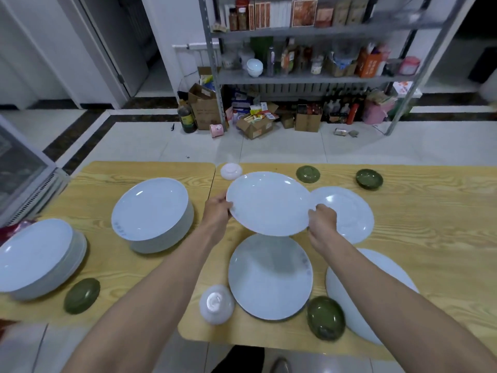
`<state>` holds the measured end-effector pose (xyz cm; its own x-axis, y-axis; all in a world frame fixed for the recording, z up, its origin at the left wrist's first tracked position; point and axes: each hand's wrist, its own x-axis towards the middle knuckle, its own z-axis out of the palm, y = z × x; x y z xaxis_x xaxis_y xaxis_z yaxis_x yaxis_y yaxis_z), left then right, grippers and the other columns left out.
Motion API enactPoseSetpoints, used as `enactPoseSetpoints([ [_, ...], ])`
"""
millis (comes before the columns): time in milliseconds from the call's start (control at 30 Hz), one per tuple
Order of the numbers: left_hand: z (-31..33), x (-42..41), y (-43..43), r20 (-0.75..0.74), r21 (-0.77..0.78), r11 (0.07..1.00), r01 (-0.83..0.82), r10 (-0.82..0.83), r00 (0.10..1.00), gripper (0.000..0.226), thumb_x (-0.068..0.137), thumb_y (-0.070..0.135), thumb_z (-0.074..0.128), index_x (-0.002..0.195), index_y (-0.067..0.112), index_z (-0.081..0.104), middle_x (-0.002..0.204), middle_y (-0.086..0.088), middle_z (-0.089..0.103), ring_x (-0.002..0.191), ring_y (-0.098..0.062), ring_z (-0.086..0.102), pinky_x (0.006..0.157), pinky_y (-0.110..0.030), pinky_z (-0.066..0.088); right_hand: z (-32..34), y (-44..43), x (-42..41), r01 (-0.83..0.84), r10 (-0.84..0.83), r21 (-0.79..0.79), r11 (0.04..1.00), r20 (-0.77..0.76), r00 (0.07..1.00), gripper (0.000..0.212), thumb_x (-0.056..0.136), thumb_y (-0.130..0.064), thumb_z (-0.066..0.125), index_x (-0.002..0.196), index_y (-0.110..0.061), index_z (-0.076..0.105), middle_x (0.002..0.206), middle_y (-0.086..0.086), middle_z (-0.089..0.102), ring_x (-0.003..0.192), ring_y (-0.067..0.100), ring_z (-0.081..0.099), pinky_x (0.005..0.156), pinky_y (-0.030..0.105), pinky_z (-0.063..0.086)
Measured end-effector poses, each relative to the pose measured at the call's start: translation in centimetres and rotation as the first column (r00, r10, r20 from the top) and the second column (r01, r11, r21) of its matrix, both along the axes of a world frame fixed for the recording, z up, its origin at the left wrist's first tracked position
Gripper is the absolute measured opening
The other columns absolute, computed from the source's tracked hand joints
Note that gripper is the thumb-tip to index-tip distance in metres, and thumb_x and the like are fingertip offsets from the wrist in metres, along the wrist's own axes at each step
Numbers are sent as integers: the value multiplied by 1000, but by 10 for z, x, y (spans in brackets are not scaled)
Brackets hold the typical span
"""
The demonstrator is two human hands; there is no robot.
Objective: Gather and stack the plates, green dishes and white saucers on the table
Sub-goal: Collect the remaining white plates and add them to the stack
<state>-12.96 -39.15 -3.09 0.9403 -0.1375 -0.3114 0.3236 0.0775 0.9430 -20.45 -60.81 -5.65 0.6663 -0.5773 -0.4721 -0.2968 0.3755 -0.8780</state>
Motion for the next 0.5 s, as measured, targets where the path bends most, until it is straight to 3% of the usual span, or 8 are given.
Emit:
enactPoseSetpoints([
  [33, -2, -6, 3, 22, 36, 999, 28, -29, 999, 51, 83, -18, 39, 107, 13, 70, 87, 6, 76, 77, -10, 70, 66, -23, 55, 4, 1, -12, -34, 34, -9, 999, 23, 999, 15, 88, 15, 42, 85, 5, 54, 85, 6, 53, 71, 23, 45, 63, 36, 42],
  [100, -8, -17, 8, 38, 80, 994, 76, -79, 996, 57, 81, -19, 37, 104, 21, 71, 91, 9, 77, 82, -9, 72, 70, -25, 57, 8, 2, -34, -107, 105, 23, 994, 72, 992, 35, 92, 12, 48, 113, -8, 67, 105, 3, 70, 91, 24, 66, 81, 42, 58],
  [167, -14, -26, 11, 38, 107, 988, 110, -115, 993, 60, 82, -19, 36, 106, 25, 71, 98, 9, 76, 92, -11, 71, 77, -29, 58, 13, 3, -54, -179, 171, 67, 982, 109, 979, 43, 94, 7, 54, 123, -23, 62, 113, 0, 70, 98, 23, 69, 71, 42, 62],
  [267, -20, -38, 15, 23, 97, 985, 140, -142, 990, 58, 87, -18, 37, 109, 23, 70, 99, 10, 76, 100, -16, 70, 78, -28, 56, 16, 6, -78, -250, 237, 151, 956, 104, 966, 63, 89, 14, 54, 139, -25, 52, 126, 6, 63, 102, 30, 66, 62, 40, 60],
  [400, -17, -56, 14, 80, 149, 961, 233, -247, 966, 47, 97, -3, 42, 106, 34, 70, 104, 14, 75, 108, -16, 67, 82, -23, 53, 19, 13, -102, -102, 85, 170, 980, 106, 991, 73, 82, 23, 52, 137, -25, 57, 127, 7, 63, 103, 33, 64, 60, 40, 59],
  [467, -15, -65, 19, 188, 382, 884, 270, -360, 914, 33, 103, 17, 45, 124, 34, 65, 126, 13, 67, 123, -14, 58, 94, -22, 46, 20, 19, -113, 4, -29, 186, 983, 133, 991, 71, 81, 24, 53, 124, -32, 62, 119, 3, 65, 100, 31, 65, 60, 41, 60],
  [500, -16, -69, 23, 238, 541, 802, 251, -433, 869, 35, 104, 25, 46, 137, 26, 57, 140, 7, 58, 133, -16, 50, 103, -24, 39, 21, 23, -119, 63, -93, 202, 977, 144, 985, 71, 80, 25, 54, 120, -33, 62, 116, 0, 64, 98, 30, 65, 60, 41, 60],
])
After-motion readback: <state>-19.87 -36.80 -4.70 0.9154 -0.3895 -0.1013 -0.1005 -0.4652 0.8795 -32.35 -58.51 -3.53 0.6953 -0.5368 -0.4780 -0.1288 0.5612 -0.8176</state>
